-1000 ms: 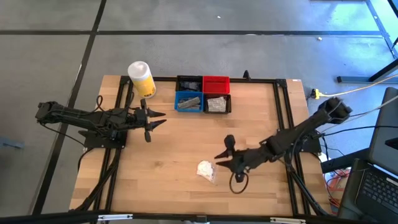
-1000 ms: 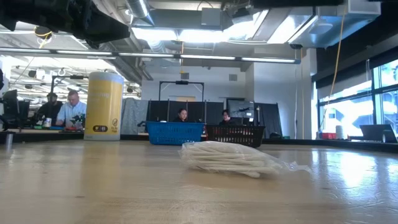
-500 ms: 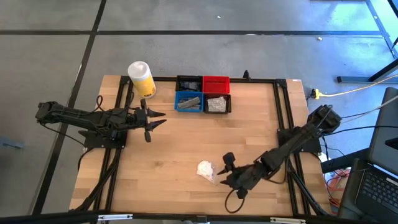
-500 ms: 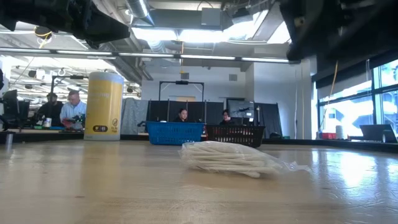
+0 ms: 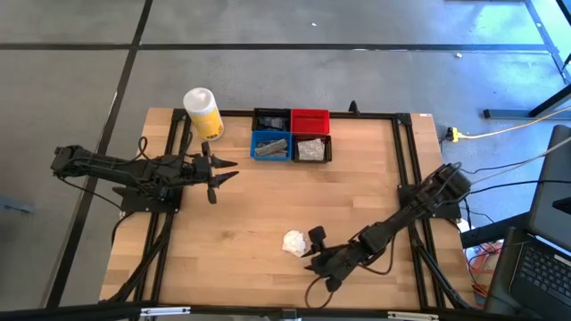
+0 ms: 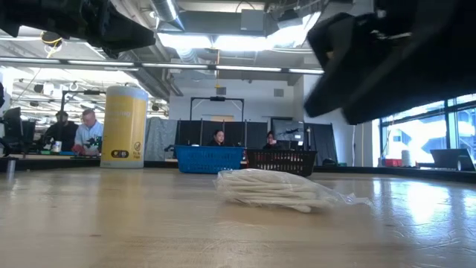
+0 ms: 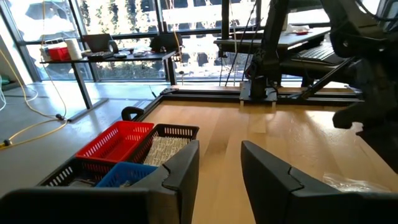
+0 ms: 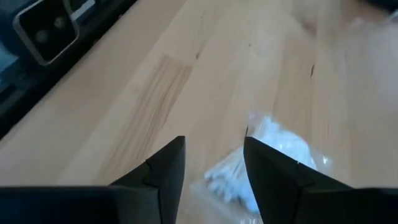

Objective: Pick & Place Travel size toiletries
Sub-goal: Put the cotton pack into the red bin, then return to Home Position

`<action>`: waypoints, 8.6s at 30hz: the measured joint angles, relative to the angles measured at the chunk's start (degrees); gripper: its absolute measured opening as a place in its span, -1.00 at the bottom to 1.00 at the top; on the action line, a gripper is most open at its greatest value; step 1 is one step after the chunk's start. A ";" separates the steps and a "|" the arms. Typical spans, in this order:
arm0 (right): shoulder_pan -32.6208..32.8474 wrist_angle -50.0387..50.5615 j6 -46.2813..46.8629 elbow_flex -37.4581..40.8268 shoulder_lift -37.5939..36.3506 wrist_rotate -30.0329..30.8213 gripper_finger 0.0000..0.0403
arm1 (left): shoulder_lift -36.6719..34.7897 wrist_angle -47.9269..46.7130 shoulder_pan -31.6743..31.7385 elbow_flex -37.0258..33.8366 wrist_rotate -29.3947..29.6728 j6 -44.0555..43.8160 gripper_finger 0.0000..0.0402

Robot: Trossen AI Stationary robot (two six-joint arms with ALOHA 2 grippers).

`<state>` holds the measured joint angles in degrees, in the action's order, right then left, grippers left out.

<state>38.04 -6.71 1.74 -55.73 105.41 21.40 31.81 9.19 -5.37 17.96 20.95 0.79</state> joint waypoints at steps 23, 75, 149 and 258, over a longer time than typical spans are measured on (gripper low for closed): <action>-0.17 9.56 8.01 -5.46 7.26 1.97 0.09 | -0.02 -0.20 0.01 0.00 0.00 -0.01 -0.43; -1.55 16.12 11.13 -5.30 2.91 5.99 -1.00 | -0.02 -0.20 0.00 0.00 0.00 -0.01 -0.43; -72.10 17.89 -21.85 -5.41 -5.47 -16.39 -1.00 | -0.02 -0.20 0.00 0.02 0.00 -0.01 -0.43; -21.74 14.21 5.53 14.12 -48.63 -7.08 -1.00 | -0.02 -0.20 0.01 0.02 0.00 -0.01 -0.43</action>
<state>16.30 7.50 7.27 -41.62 56.78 14.33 31.79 8.99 -5.36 17.98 20.95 0.78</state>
